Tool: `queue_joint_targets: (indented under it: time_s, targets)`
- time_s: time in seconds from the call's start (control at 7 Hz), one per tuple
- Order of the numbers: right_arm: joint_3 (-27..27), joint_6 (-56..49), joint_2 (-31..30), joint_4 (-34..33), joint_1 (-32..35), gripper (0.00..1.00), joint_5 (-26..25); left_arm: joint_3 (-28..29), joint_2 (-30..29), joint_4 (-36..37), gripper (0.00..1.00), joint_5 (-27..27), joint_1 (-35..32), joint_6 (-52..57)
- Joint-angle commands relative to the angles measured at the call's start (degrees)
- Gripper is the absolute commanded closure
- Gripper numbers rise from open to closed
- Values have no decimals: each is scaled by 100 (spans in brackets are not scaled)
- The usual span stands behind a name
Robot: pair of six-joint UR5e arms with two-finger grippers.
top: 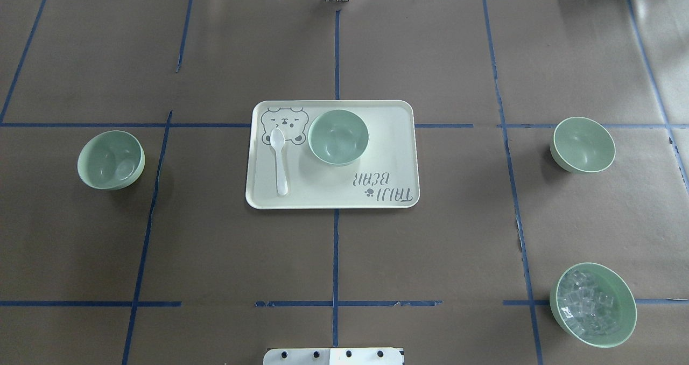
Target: Stack green bowls together
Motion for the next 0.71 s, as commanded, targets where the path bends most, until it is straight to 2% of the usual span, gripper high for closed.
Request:
queue_joint_targets:
  time_s: [0.0, 0.57]
  targets:
    - [118, 8, 16, 7, 8, 0, 39, 163, -161, -223, 0, 168, -58, -282]
    - [92, 69, -54, 120, -9, 0, 39, -144, 40, -276, 0, 124, -76, -259]
